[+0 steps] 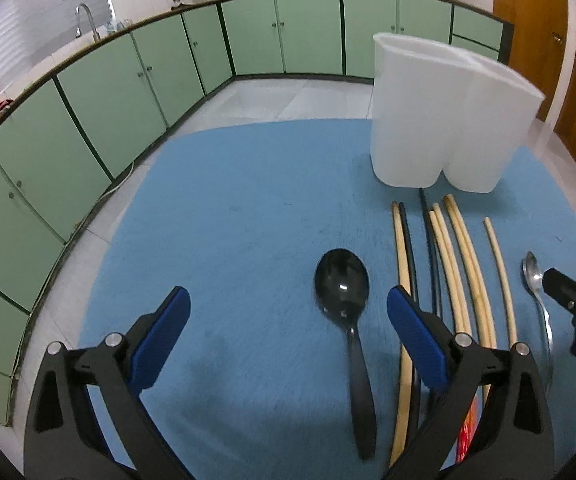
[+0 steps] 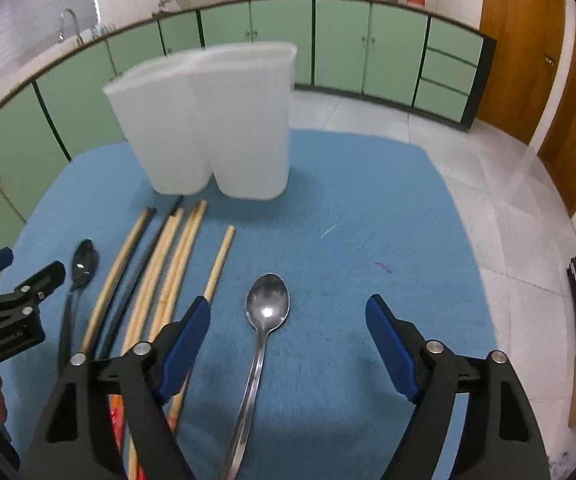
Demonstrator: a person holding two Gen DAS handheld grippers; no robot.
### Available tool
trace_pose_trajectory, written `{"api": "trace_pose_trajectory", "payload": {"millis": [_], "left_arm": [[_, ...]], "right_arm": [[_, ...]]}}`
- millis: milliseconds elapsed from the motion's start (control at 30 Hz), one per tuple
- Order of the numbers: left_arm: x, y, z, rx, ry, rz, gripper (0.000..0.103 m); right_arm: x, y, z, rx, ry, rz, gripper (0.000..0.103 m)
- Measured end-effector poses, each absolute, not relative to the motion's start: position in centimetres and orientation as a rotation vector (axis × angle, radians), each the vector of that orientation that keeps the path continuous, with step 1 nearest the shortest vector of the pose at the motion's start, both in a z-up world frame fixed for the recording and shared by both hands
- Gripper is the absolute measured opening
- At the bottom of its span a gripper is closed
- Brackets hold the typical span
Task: Organize utensils
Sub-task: 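Close the left tool on the black spoon while the right tool grasps the silver spoon, then lift both spoons and carry them toward the white utensil holder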
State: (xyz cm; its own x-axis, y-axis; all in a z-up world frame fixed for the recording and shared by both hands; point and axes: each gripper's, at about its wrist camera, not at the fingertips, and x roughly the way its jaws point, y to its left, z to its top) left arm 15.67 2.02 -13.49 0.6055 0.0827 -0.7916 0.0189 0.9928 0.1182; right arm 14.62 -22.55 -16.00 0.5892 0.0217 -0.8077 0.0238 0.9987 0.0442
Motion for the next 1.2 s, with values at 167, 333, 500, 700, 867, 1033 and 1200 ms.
{"api": "trace_pose_trajectory", "payload": {"millis": [167,333,500,700,867,1033,1200], "left_arm": [[16.7,2.3,-15.0,0.114,0.959,0.027,0.08],[17.2,2.3,-16.1,0.11,0.986,0.015,0.08],[17.8,2.4,-16.3,0.099,0.987,0.006,0.08],[17.7,2.1,-16.5,0.045,0.998,-0.053,0.055],[17.2,1.5,-16.7,0.031,0.987,-0.089,0.041],[16.8,1.2,-16.7,0.02,0.968,-0.135,0.022],[16.5,2.0,-16.6,-0.061,0.981,-0.171,0.029]], "right_arm": [[15.4,-22.8,-17.0,0.07,0.983,-0.009,0.076],[16.1,-23.2,-17.4,0.081,1.009,-0.014,0.074],[16.8,-23.5,-17.8,0.1,1.037,-0.014,0.071],[17.0,-23.3,-17.7,0.081,1.042,-0.024,0.061],[16.6,-22.5,-17.6,0.081,1.033,-0.018,0.037],[16.2,-22.9,-17.4,0.098,1.022,0.001,0.029],[15.7,-23.0,-17.2,0.095,1.014,0.016,0.029]]}}
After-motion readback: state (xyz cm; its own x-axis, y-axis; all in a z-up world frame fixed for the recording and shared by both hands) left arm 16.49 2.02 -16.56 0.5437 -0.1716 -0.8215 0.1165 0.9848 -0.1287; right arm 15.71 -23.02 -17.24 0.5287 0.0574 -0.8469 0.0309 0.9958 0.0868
